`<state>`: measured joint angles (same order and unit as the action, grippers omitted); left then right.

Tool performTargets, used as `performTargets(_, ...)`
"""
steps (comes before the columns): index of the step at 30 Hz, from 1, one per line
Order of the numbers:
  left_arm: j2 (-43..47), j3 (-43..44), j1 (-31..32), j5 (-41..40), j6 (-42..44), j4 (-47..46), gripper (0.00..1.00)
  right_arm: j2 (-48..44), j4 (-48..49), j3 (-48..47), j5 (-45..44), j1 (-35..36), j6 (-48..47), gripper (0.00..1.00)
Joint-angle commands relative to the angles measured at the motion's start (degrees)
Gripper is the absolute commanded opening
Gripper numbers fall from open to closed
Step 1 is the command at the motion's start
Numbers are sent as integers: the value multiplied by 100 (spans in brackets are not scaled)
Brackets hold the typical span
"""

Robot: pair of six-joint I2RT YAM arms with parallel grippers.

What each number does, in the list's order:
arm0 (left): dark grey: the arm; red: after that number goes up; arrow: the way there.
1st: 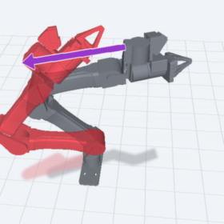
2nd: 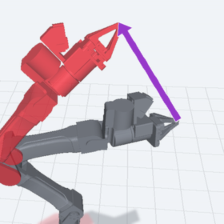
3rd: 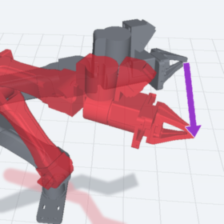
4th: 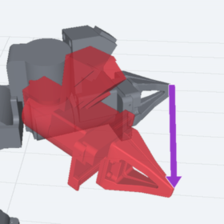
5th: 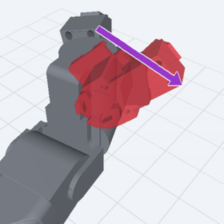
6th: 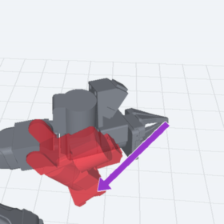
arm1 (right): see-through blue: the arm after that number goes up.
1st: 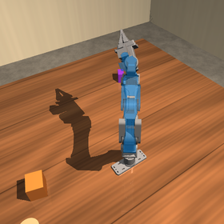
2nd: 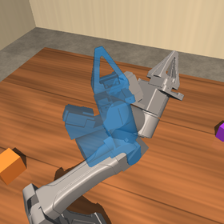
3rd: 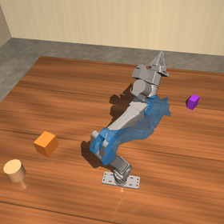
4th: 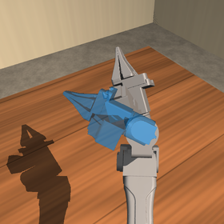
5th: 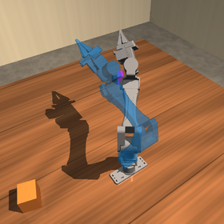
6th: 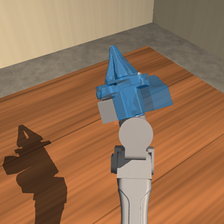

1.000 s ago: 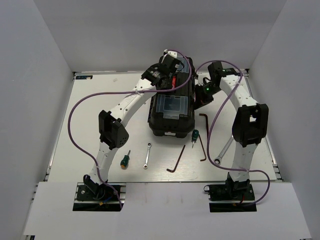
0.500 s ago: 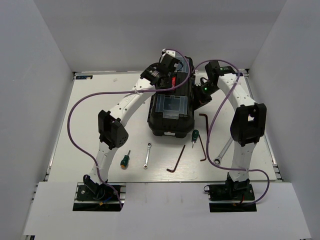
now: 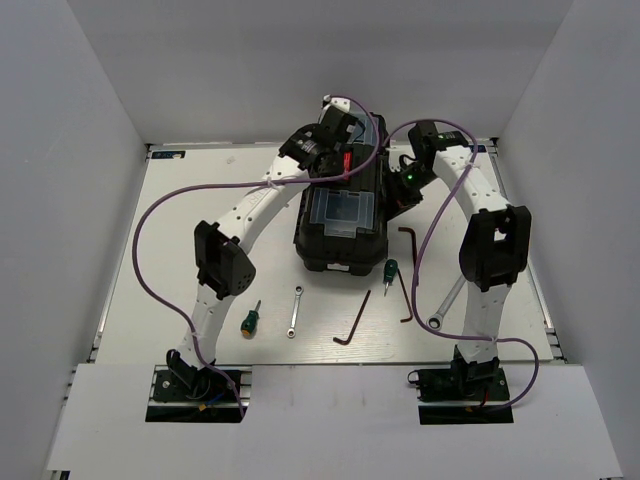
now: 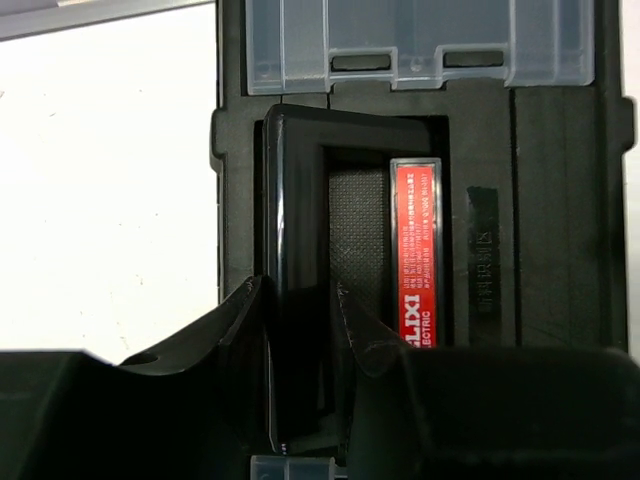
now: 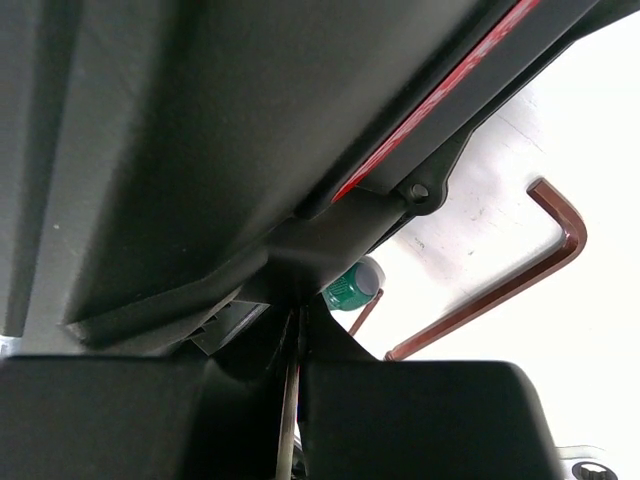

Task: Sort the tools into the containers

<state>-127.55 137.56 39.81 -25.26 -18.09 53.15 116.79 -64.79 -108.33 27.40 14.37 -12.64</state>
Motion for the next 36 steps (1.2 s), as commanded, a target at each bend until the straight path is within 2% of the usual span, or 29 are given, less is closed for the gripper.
performTargets(1,731,237,431,1224,-362,-982,0,107,494,-320,802,347,183,0)
performTargets(9,793,123,484,1524,-362,-1105,0,159,494,-416,829,365,210,0)
performTargets(16,670,-1,484,2094,-468,-1227,0,177,485,-408,855,347,245,0)
performTargets(21,837,86,484,1990,-266,-1640,0,116,485,-338,838,312,219,0)
performTargets(24,1029,289,431,1509,-195,-1554,0,116,512,-329,820,312,227,0)
performTargets(26,1170,185,361,1244,-125,-1474,17,89,512,-337,802,295,254,0)
performTargets(27,1249,45,308,964,-125,-1343,23,98,512,-329,794,312,262,6)
performTargets(28,1250,43,308,831,-38,-1246,38,89,529,-320,785,312,262,11)
performTargets(29,1250,43,308,612,50,-1019,47,72,529,-303,776,312,271,17)
performTargets(30,1250,43,247,549,51,-938,54,89,529,-285,776,303,271,27)
performTargets(31,1198,43,246,452,138,-842,60,72,529,-215,785,312,263,30)
performTargets(36,1083,105,185,38,191,-621,70,28,512,-92,793,294,254,36)
